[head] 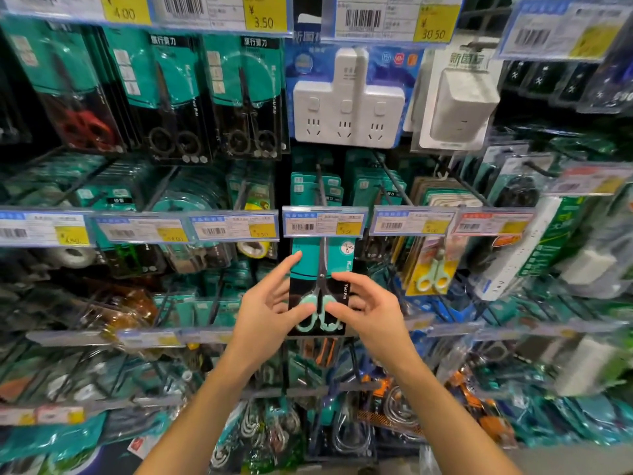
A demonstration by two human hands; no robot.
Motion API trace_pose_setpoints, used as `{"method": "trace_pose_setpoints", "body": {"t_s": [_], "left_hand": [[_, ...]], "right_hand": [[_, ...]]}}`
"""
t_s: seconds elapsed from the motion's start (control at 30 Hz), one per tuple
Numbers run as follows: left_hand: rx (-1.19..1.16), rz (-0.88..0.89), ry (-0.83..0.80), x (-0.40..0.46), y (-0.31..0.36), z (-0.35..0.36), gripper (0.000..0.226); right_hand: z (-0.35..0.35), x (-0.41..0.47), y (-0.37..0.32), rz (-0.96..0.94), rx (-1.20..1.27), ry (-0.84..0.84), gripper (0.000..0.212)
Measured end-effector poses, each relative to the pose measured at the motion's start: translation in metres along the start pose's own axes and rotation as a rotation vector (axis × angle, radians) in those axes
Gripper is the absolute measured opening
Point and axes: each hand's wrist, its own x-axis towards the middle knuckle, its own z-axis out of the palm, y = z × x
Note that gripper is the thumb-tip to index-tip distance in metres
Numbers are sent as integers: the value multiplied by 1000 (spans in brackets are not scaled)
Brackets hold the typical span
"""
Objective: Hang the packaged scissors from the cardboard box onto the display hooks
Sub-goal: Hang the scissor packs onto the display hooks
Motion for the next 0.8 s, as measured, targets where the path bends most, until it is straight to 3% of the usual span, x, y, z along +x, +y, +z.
{"method": "trace_pose_setpoints", "body": {"t_s": [0.3,0.8], "left_hand": [[-62,-14,99,-2,-11,5,70],[35,-29,80,31,-37,-2,56]], "right_hand": [[-4,6,6,-57,-51,-22,40],[-7,37,21,-63,20,-77,38]]}}
